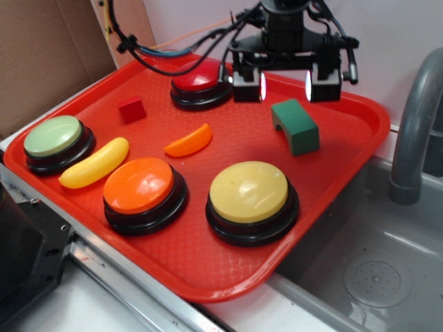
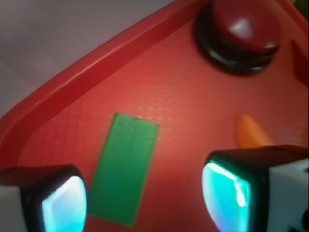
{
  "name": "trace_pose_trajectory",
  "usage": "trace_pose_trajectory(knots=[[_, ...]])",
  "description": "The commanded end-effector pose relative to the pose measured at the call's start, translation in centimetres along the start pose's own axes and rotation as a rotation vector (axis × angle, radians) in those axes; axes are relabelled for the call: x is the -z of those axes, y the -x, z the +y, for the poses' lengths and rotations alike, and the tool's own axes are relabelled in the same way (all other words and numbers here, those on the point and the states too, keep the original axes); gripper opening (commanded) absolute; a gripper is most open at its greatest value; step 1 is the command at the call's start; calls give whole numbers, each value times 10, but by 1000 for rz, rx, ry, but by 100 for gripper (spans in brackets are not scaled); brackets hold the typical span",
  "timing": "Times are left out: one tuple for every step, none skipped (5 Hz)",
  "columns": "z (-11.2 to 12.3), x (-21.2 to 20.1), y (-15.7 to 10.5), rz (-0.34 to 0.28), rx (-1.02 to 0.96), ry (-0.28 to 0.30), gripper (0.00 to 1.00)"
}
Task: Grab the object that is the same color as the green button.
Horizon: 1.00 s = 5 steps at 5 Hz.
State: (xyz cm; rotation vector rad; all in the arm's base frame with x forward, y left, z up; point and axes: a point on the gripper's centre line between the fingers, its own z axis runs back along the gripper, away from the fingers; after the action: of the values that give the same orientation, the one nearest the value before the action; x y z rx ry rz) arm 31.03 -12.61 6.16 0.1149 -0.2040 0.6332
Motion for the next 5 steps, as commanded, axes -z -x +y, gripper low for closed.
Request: trace_pose_trajectory(knots=[[-4,14,-16,12,-28,103,100],[-1,13,-18,26,-30,116,100],[-5,14,-19,28,-35,113,100],[-2,14,-19,30,12,136,0],[-3,16,-18,18,23,159,0]])
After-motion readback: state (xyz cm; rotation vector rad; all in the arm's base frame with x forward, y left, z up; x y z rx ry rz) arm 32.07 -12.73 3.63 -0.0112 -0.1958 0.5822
